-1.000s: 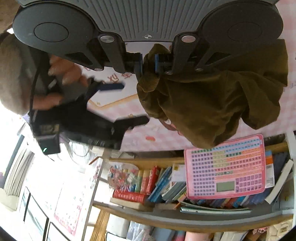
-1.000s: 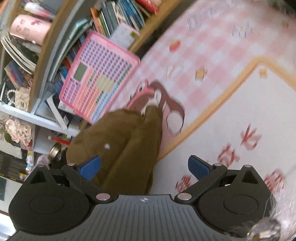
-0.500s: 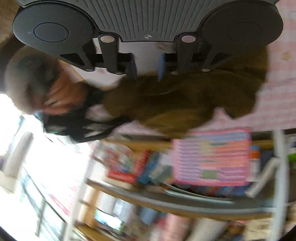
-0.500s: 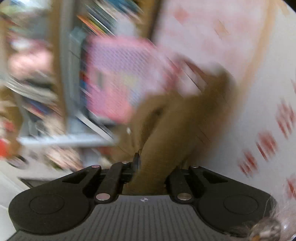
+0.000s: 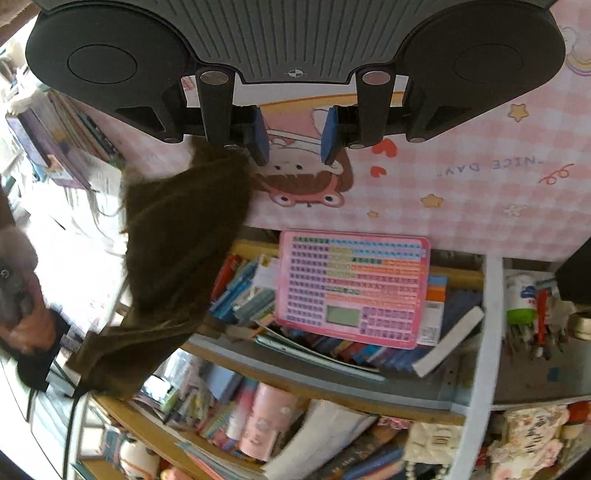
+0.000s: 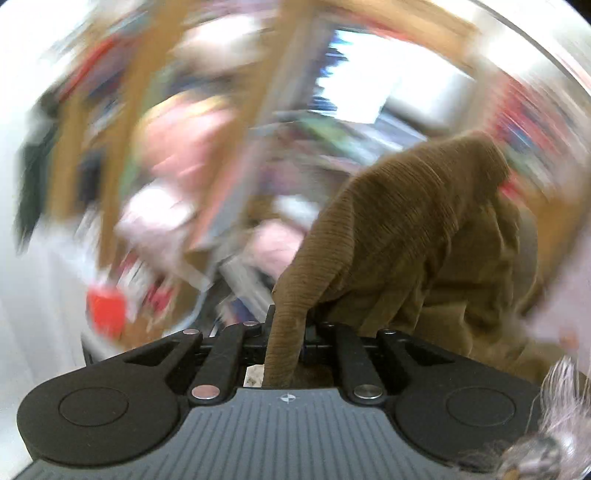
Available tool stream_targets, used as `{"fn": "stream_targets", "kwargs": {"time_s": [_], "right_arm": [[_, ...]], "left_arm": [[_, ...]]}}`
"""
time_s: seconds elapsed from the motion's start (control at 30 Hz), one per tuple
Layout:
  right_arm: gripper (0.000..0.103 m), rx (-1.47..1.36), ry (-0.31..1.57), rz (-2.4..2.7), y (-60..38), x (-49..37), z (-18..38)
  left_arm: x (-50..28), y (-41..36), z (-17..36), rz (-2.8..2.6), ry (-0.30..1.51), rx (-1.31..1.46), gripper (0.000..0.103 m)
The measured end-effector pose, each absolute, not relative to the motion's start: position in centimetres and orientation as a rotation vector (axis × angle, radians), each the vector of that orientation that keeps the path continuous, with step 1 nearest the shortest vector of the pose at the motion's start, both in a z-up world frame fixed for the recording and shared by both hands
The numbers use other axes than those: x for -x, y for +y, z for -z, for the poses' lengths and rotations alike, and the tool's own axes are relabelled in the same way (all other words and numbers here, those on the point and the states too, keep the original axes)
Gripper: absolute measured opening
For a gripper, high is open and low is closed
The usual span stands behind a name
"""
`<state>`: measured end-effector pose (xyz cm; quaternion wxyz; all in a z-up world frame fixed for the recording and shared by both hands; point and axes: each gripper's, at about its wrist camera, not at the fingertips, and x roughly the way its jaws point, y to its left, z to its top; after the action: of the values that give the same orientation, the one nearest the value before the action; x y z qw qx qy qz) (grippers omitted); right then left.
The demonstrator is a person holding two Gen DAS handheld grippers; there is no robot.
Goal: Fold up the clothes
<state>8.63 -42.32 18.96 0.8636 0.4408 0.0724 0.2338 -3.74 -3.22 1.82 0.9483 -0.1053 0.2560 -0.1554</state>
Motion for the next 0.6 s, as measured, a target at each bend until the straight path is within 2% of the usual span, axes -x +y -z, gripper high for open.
{"fn": "stream_targets", "kwargs": {"time_s": [0.07,0.13,0.23,0.33,0.43,0.6], "right_arm": [[0.009,-0.677,0.157,-0.555,-39.1,-8.3,-22.1],[0.009,-0.440,0.264,-0.635,-33.9,-8.3,-21.5],[0.009,-0.085,0.558,-0.740,-25.0,-7.9,-13.9],[0.009,0.259,0.860,-0.797,-18.2,-5.8,-2.4],[0.010,0.267,0.983,-0.756,-17.1,-4.1,3.8],[0.011,0.134,0.951,-0.696,-18.0,-2.4,4.1]], "left_arm": [[3.5,-2.1,-1.5,0.284,0.524,0.246,0.031],[3.3,-0.9,-1.3,0.251,0.527,0.277,0.031],[3.1,0.9,-0.7,0.205,0.535,0.332,0.031],[3.1,2.3,-0.1,0.172,0.557,0.366,0.031],[3.2,3.3,0.3,0.151,0.579,0.365,0.031],[2.8,4.5,1.1,0.127,0.617,0.366,0.032]]}}
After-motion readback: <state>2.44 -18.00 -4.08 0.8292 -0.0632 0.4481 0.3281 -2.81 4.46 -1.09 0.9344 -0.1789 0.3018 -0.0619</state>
